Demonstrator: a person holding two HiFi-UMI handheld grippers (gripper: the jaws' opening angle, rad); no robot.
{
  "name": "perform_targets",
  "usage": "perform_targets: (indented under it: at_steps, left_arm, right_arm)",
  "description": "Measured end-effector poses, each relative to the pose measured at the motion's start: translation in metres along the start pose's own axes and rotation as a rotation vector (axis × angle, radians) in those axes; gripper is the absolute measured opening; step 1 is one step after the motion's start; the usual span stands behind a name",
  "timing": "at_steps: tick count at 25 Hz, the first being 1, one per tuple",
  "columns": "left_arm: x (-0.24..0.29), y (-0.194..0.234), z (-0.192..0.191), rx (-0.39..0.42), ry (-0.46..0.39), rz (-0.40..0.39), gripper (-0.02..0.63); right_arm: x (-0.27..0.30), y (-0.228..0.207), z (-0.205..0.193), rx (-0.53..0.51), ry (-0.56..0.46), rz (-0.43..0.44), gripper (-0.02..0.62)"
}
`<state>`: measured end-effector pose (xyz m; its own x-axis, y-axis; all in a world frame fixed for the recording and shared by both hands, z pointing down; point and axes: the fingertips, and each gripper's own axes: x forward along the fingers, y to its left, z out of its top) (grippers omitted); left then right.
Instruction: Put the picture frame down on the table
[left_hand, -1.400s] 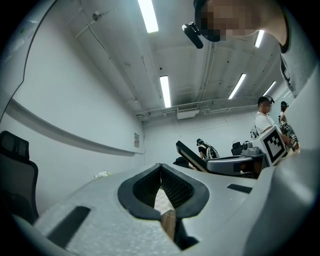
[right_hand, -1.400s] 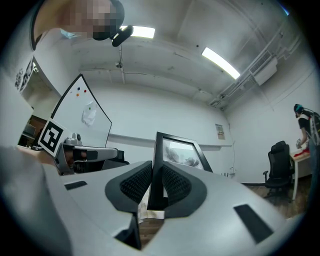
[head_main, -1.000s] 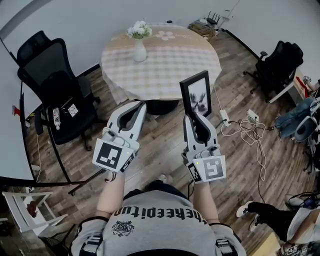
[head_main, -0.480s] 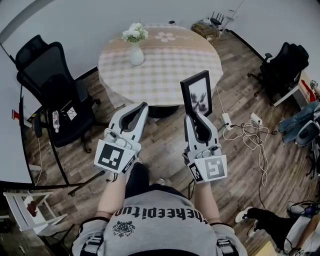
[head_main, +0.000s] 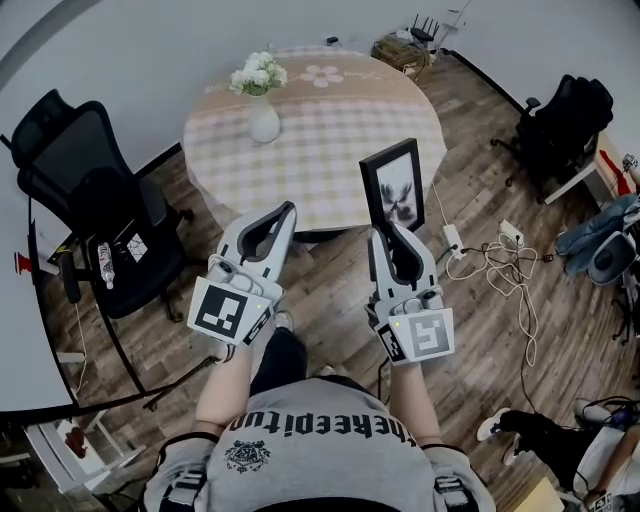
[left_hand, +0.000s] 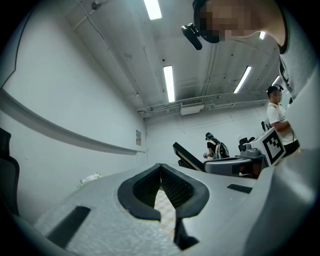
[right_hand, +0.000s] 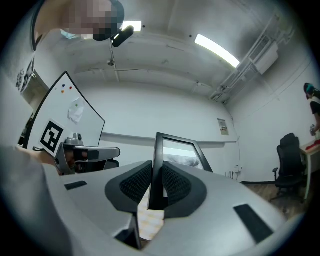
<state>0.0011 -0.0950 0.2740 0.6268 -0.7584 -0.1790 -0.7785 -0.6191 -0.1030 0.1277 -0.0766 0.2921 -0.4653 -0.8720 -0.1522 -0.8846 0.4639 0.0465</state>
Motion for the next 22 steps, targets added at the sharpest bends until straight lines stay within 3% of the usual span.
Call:
perform_targets:
  at_steps: [4, 22]
  left_arm:
    - [-0.011, -0.011, -0.021, 0.004, -0.013, -0.009, 0.015]
    - [0.056, 0.091, -0.052, -0.033, -0.026, -0.162, 0.015]
  right_arm:
    - [-0.016, 0.005, -0.022, -0.010, -0.011, -0.013, 0.071]
    - [0.088, -0.005, -0.047, -0.023, 0.004, -0.179, 0.071]
